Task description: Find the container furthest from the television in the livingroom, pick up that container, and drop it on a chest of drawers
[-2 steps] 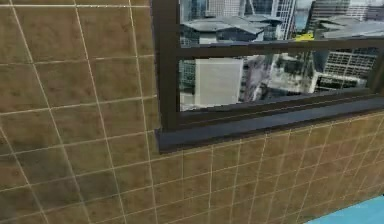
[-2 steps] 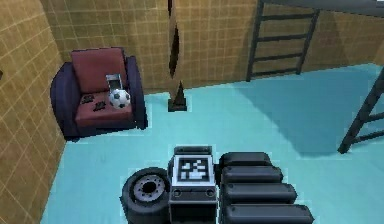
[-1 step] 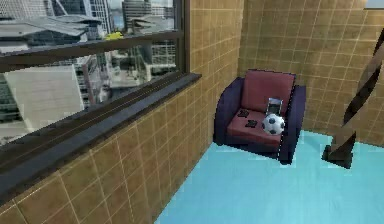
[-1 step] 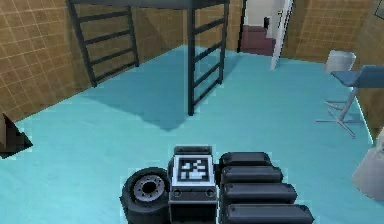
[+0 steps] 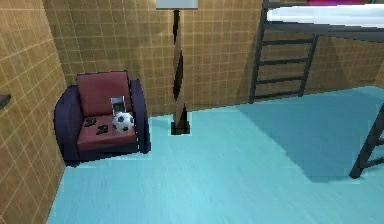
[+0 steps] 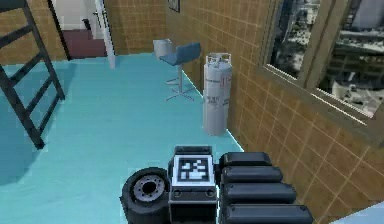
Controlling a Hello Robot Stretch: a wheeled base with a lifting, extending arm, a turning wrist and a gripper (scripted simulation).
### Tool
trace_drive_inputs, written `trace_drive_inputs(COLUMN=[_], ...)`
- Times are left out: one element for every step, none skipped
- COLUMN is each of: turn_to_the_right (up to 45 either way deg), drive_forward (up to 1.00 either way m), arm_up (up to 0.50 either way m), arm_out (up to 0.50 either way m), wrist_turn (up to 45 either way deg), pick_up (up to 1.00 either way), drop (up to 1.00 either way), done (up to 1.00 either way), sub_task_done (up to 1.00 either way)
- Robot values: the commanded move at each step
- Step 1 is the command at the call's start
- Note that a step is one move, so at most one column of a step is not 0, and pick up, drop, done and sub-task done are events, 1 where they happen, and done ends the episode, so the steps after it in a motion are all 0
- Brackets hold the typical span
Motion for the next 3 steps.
trace_drive_inputs(turn_to_the_right=[0.0,-45.0,-27.0], drive_forward=[0.1,0.0,0.0], arm_up=[0.0,0.0,0.0], arm_out=[0.0,0.0,0.0], wrist_turn=[0.0,0.0,0.0], pick_up=[0.0,0.0,0.0], drop=[0.0,0.0,0.0], done=[0.0,0.0,0.0], sub_task_done=[0.0,0.0,0.0])
